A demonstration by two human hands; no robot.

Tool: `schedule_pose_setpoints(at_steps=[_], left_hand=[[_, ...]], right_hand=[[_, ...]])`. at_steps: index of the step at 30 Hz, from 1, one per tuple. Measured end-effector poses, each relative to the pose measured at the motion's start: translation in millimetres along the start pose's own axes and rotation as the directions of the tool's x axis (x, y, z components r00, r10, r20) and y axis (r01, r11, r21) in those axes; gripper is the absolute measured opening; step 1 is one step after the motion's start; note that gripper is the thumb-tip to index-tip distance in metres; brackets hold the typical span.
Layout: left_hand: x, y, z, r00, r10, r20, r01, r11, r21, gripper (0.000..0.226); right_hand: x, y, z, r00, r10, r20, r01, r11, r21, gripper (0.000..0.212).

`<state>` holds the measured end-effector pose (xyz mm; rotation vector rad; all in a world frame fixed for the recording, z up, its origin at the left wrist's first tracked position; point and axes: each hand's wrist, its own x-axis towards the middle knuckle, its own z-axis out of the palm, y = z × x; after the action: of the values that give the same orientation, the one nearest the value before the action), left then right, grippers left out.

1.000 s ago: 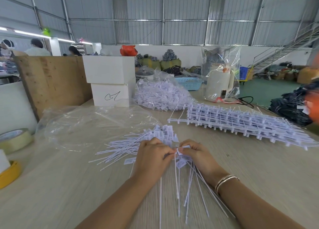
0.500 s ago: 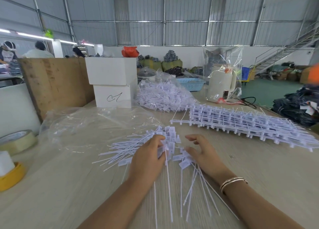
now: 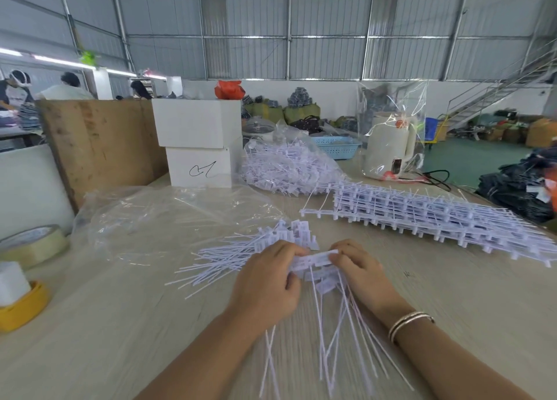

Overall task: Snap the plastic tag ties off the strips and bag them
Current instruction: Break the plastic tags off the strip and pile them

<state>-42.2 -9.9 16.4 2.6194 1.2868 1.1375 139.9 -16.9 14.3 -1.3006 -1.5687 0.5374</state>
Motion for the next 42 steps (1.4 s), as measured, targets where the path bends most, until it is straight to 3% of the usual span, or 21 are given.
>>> schedule_pose_setpoints(at_steps=[3, 5, 8, 12, 16, 22, 37, 42], left_hand=[[0.3, -1.3, -0.2, 0.997, 0.009, 0.073, -0.014, 0.997, 0.076, 0.039], [0.1, 1.7, 2.0, 0.995, 0.02, 0.098, -0.031, 0.994, 0.107, 0.03], [1.5, 5.4, 2.7, 0.996, 0.012, 0.086, -0.024, 0.99, 0.142, 0.016], [1.8, 3.3, 3.2, 0.997, 0.012, 0.075, -0.023, 0.99, 0.143, 0.02], [2.7, -0.7, 4.0, 0.991, -0.052, 0.12, 0.042, 0.996, 0.077, 0.024], [3.0, -4.5, 4.3, 0.978, -0.144, 0.153, 0.156, 0.986, -0.066, 0.024], [4.4, -10.6, 0.2, 0.978, -0.114, 0.173, 0.146, 0.971, -0.19, 0.016], [1.4, -19.8, -4.1, 0.982, -0.12, 0.149, 0.144, 0.975, -0.168, 0.009]], right_hand=[[0.7, 2.3, 0.3, 0.998, 0.018, 0.062, -0.02, 0.999, 0.032, 0.023], [-0.4, 0.8, 1.6, 0.994, 0.007, 0.105, -0.013, 0.998, 0.065, 0.021], [-2.7, -3.3, 2.2, 0.986, -0.009, 0.167, 0.0, 0.999, 0.051, 0.017], [-3.0, -4.7, 2.4, 0.974, -0.062, 0.22, 0.06, 0.998, 0.013, 0.013], [-1.2, -2.1, 1.2, 0.961, -0.17, 0.218, 0.172, 0.985, 0.012, 0.009], [-0.3, -0.3, 2.2, 0.959, -0.17, 0.228, 0.154, 0.984, 0.085, 0.011], [1.2, 5.0, 2.1, 0.957, -0.172, 0.232, 0.168, 0.985, 0.036, 0.01], [0.1, 5.4, -6.5, 0.993, -0.055, 0.107, 0.028, 0.969, 0.244, 0.013]])
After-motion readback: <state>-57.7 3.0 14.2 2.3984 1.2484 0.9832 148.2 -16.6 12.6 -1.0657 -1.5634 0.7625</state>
